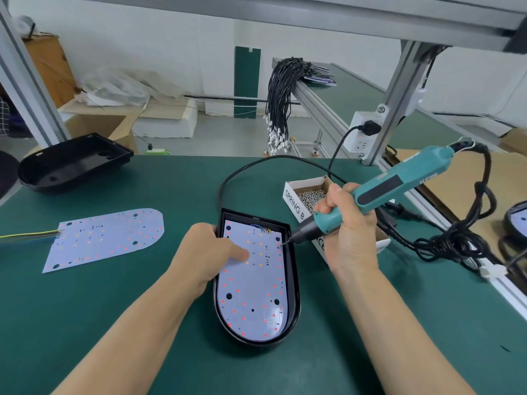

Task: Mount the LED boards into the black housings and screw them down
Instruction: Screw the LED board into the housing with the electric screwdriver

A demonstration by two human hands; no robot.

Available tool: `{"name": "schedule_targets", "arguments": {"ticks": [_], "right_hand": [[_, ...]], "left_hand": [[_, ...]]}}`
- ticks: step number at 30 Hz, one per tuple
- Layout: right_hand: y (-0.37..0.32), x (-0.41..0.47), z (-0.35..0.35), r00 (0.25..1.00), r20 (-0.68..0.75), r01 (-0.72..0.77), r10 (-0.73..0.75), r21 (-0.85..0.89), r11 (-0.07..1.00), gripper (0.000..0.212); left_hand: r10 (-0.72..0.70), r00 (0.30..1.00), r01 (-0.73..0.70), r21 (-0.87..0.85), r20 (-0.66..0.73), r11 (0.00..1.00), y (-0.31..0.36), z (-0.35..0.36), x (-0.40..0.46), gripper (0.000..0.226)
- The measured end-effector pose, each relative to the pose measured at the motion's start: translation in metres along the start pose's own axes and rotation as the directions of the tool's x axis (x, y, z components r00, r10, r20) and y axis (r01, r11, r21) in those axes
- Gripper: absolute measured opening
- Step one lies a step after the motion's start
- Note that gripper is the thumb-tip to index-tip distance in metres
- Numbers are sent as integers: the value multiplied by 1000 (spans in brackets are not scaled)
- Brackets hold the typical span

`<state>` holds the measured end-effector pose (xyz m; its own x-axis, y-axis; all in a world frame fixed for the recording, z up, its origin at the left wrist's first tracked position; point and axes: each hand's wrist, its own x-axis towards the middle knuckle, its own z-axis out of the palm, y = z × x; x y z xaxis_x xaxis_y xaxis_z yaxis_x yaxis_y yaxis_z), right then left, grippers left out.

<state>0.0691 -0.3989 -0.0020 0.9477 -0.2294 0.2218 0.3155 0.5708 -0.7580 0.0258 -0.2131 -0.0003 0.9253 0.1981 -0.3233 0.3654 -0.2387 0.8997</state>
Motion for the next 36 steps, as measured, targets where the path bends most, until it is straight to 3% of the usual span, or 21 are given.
{"name": "schedule_targets", "arguments": {"ticks": [2, 5, 6, 8, 9, 13, 15, 18, 20, 22, 24, 26, 29, 31, 33, 34, 36], "right_hand": [[-1, 1, 1, 998, 58, 11, -8, -48, 999, 31], [-7, 2, 2, 966, 256, 0, 22, -83, 997, 22], [-10, 3, 3, 945, 320, -49, 70, -73, 996, 27], [-16, 5, 1, 905, 392, -150, 167, -72, 986, 59], [-18, 6, 0, 901, 393, -168, 183, -72, 983, 63], [-21, 10, -2, 873, 450, -151, 189, -119, 981, 22], [-24, 14, -1, 800, 555, -179, 230, -145, 973, 9], [-28, 24, 4, 655, 684, -231, 322, -225, 947, 16], [-26, 27, 8, 630, 702, -232, 334, -241, 943, 24], [-23, 27, 11, 699, 649, -287, 300, -129, 949, 39], [-25, 28, 6, 828, 515, -323, 223, 113, 940, 48], [-33, 31, -2, 910, 379, -296, 170, 307, 905, 52], [-49, 33, -13, 958, 261, -216, 116, 399, 891, 56], [-58, 33, -20, 973, 210, -175, 97, 393, 903, 59], [-70, 31, -25, 981, 180, -132, 72, 347, 929, 60], [-75, 31, -27, 985, 166, -102, 50, 320, 942, 60], [-87, 32, -27, 993, 114, -18, -16, 290, 957, 60]], "left_hand": [[-4, 1000, 4, 2, -3, 1000, 1, 1, 0, 22], [-8, 1000, 8, 0, -5, 1000, 3, 1, -2, 25], [-10, 1000, 10, -2, -5, 1000, 3, 1, -2, 24], [-13, 1000, 13, -7, -6, 1000, 3, 0, -3, 23], [-16, 1000, 16, -8, -6, 1000, 3, 0, -3, 24], [-20, 1000, 20, -10, -8, 1000, 4, 0, -4, 26], [-24, 1000, 24, -12, -5, 1000, 5, 0, -5, 25], [-37, 999, 38, -27, 7, 999, 6, -1, -5, 22], [-45, 999, 46, -46, 15, 998, 5, -2, -4, 21], [-50, 999, 51, -74, 15, 996, 1, -4, -4, 19], [-50, 999, 51, -117, 8, 992, -4, -6, -4, 15], [-56, 998, 53, -160, -10, 986, -7, -6, -5, 15], [-76, 997, 73, -222, -1, 972, -16, -1, -9, 18], [-55, 998, 56, -186, 8, 981, -15, 2, -13, 34], [79, 984, -67, 82, -159, 994, -10, 1, -15, 74], [227, 935, -157, 256, -272, 954, -4, -1, -15, 83], [610, 725, -394, 533, -320, 749, 19, 8, -13, 65]]}}
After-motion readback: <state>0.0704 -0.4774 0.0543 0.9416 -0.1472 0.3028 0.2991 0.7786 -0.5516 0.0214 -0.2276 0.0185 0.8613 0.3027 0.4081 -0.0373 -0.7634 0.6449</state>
